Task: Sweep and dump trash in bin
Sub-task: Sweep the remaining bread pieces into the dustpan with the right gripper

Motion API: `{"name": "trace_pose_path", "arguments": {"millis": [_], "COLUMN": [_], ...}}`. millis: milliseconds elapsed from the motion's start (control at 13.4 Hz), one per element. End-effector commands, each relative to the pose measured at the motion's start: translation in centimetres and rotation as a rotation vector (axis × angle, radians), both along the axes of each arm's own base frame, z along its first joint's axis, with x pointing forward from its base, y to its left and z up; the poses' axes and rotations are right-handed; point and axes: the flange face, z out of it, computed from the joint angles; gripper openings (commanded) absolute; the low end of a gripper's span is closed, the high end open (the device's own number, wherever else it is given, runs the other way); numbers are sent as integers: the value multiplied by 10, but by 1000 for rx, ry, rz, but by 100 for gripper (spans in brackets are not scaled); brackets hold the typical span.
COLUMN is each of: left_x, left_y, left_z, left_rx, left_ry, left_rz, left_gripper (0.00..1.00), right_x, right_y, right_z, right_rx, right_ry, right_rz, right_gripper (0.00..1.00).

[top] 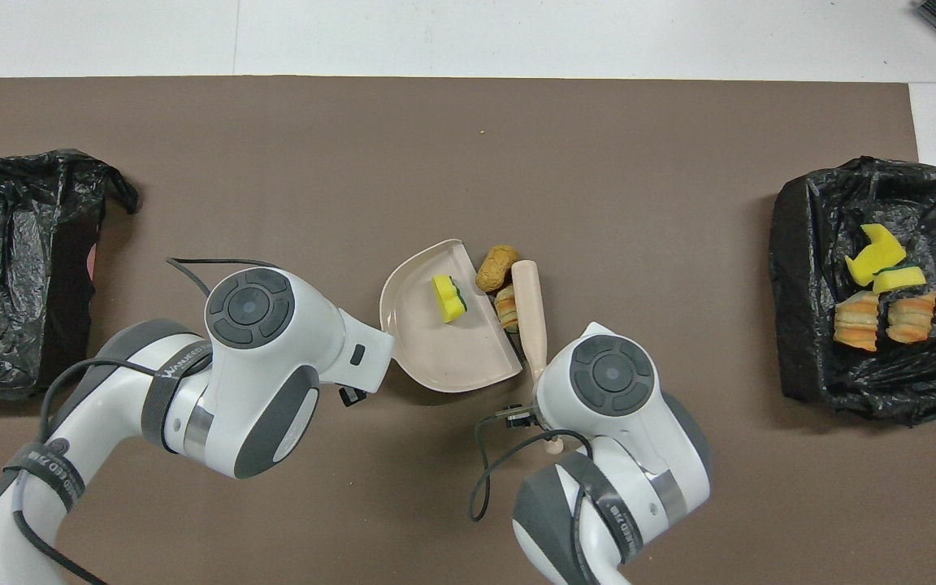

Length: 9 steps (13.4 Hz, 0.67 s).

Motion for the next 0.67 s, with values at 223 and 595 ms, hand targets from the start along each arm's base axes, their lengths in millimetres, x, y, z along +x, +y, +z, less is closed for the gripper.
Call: {"name": "trace_pose_path", "arguments": {"millis": [223,595], "left_x": [-4,-4], "left_y": [4,4], "left_z": [3,3], "left_rx": [-9,-10], "left_ry": [-4,-6], "left_rz": [22,26], "left_gripper": [0,0], "right_x": [-32,-25], "right_y": [57,58], "right_z": [9,64], "right_rx": [56,69], "right_ry": [8,16], "right_rz": [8,-31], "right_gripper": [0,0]}}
